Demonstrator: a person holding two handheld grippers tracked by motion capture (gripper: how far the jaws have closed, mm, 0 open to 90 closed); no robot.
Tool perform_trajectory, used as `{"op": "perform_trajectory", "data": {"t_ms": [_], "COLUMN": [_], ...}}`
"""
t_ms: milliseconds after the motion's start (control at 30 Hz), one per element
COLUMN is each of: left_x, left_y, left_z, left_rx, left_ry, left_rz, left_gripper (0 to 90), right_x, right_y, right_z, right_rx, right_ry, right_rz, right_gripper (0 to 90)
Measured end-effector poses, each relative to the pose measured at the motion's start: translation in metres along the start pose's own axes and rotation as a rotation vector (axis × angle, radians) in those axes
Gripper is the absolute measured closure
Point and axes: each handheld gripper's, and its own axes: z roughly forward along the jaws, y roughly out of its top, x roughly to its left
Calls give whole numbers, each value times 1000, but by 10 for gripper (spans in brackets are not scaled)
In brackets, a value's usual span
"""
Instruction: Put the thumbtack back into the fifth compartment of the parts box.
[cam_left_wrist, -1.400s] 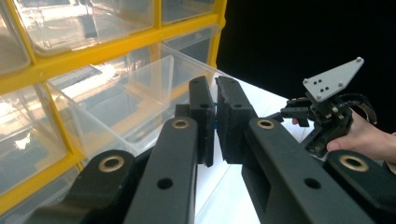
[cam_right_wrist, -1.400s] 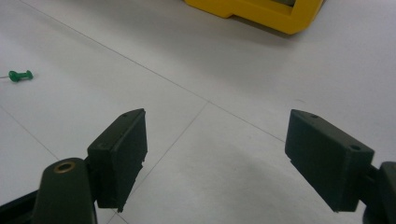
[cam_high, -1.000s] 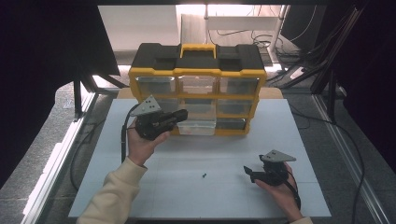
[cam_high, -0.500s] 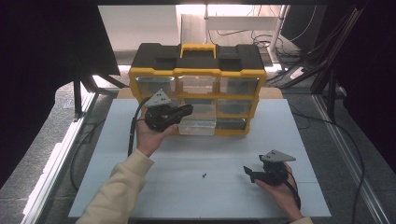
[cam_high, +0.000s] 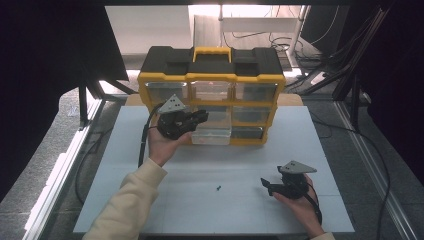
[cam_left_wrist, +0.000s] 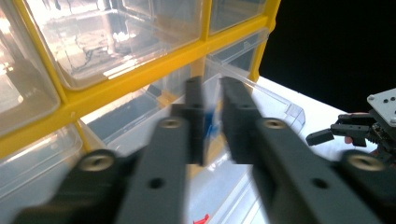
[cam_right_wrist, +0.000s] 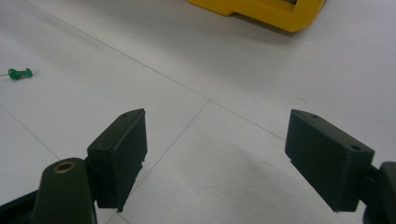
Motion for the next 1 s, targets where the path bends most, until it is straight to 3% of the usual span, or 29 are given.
{"op": "perform_trajectory", "data": {"t_ms": [67,133,167,267,367,400,700,1000], "left_x": [-1,-4,-4,-7,-9,-11,-29,-35], "left_y": [0,-1,-2,-4,-6,-7,-34,-59], "left_z": [0,-3,-4,-10,-15,-18,-43,-45], "left_rx": [2,-4,-3,-6,17,37,44,119], "left_ry": [-18,-3,-5,-13,-46,-59,-39,-39], "left_rz": [-7,4,5,0,-10,-6,-3,-16], "left_gripper": [511,418,321,283,170,170,124,128], "right_x": [0,0,0,0,0,0,1,1], "right_y": [0,0,0,0,0,0,0,0], "right_z": [0,0,0,0,0,0,0,0], "right_rx": [0,0,0,0,0,1,4,4], "right_ry": [0,0,0,-1,-1,-1,-3,-3], "right_rz": [-1,0,-1,-2,-2,-1,-4,-3], "right_gripper": [214,214,214,214,214,214,214,214]}}
